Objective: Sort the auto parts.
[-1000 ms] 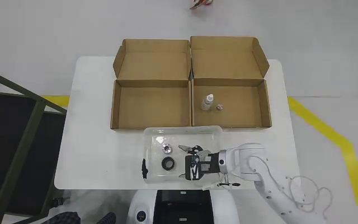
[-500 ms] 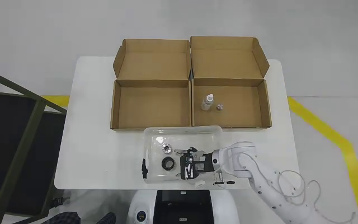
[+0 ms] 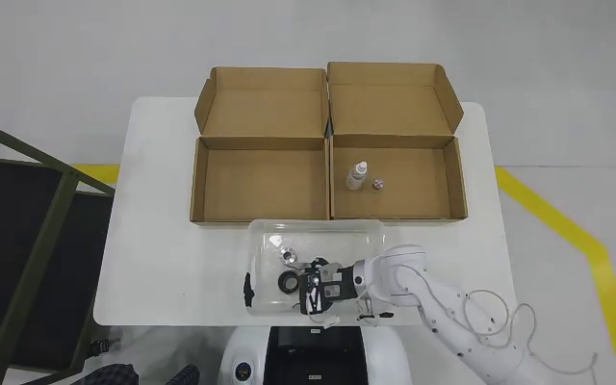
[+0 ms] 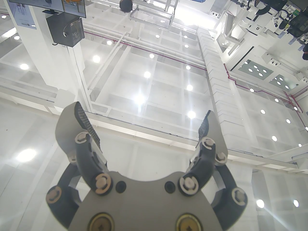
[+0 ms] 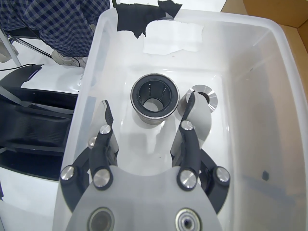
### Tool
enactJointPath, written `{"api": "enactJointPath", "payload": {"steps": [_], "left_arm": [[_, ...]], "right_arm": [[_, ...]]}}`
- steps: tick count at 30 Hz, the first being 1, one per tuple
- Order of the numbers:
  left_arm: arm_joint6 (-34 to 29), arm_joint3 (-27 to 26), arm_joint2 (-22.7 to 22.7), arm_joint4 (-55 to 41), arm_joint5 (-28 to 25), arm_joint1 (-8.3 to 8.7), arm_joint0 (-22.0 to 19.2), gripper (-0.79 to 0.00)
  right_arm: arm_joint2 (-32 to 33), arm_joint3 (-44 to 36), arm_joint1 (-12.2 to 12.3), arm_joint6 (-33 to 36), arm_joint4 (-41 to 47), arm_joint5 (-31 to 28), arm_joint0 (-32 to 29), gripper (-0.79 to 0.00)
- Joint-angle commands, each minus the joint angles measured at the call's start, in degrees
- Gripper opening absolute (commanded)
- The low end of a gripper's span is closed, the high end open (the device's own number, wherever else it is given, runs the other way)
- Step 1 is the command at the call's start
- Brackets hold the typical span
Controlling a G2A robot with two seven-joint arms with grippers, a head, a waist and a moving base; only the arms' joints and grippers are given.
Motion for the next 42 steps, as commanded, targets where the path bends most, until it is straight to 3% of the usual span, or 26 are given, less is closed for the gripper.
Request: {"api": "enactJointPath", "payload": {"steps": [1, 18, 20, 27, 33, 42], "left_arm": [[0.0, 0.0, 0.0, 0.0, 0.0, 0.0, 0.0, 0.0], [0.0, 0.0, 0.0, 0.0, 0.0, 0.0, 0.0, 0.0], [0.0, 0.0, 0.0, 0.0, 0.0, 0.0, 0.0, 0.0], [0.0, 0.0, 0.0, 0.0, 0.0, 0.0, 0.0, 0.0], [0.0, 0.0, 0.0, 0.0, 0.0, 0.0, 0.0, 0.0], [0.0, 0.0, 0.0, 0.0, 0.0, 0.0, 0.0, 0.0]], "right_arm": [[-0.5, 0.2, -0.2, -0.2, -0.2, 0.1, 0.4, -0.24], [-4.8, 3.0, -2.0, -1.6, -2.0, 1.2, 4.1, -0.323], [-5.0, 3.5, -2.1, -1.7, -2.0, 1.2, 4.4, -0.397], [-5.2, 4.8, -2.5, -1.8, -1.7, 1.3, 4.9, -0.505], [-4.3, 4.7, -2.4, -2.0, -1.4, 1.1, 5.1, -0.785], [-0.6, 0.4, -1.2, -0.8, 0.7, -0.7, 3.2, -0.785]]}}
